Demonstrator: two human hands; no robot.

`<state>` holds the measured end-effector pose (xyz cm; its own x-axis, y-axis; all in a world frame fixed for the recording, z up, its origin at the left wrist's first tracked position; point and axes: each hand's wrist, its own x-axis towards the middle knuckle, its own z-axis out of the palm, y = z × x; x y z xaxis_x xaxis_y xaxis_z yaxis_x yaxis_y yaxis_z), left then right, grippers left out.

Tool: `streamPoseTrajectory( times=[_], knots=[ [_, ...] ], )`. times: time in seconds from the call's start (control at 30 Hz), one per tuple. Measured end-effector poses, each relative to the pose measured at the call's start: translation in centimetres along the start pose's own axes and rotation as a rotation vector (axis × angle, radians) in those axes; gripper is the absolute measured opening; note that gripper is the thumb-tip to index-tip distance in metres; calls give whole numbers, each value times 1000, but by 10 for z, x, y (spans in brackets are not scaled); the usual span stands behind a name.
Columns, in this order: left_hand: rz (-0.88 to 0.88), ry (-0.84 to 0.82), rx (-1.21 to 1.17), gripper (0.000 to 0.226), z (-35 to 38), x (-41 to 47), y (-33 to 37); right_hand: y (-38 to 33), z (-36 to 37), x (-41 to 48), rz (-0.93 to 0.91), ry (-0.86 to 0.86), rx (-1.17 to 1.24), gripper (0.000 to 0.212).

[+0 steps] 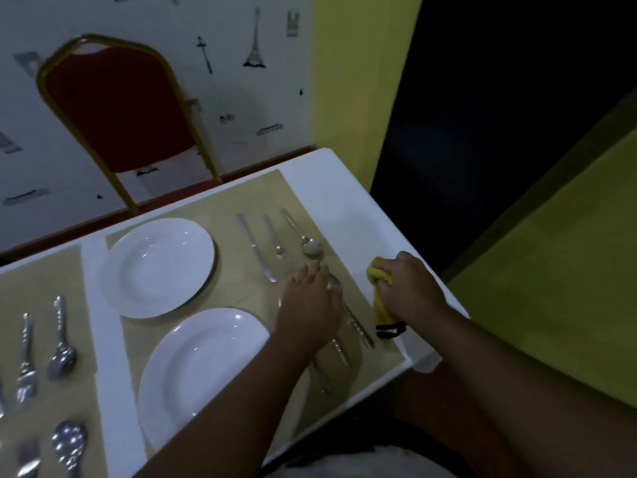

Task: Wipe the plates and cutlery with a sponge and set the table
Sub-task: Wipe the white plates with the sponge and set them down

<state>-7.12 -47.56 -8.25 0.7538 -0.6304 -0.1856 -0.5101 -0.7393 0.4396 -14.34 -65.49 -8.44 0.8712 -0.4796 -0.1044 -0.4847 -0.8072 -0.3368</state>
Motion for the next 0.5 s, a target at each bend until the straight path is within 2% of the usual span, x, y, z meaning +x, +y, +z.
streamPoseTrajectory(
  times=[0.1, 0.27, 0.37, 0.5],
  knots=[
    [26, -60, 7, 56, 19, 10, 23, 36, 1, -3, 45, -17, -110, 21],
    [30, -162, 85, 57, 41, 16, 40, 60, 28, -16, 97, -389, -52, 60],
    [-8, -203, 83, 58, 46, 15, 37, 60, 30, -18, 79, -410, -88, 65],
    [-30, -142, 46, 55, 41, 12, 22, 40, 19, -7, 25, -332, -181, 66]
  ],
)
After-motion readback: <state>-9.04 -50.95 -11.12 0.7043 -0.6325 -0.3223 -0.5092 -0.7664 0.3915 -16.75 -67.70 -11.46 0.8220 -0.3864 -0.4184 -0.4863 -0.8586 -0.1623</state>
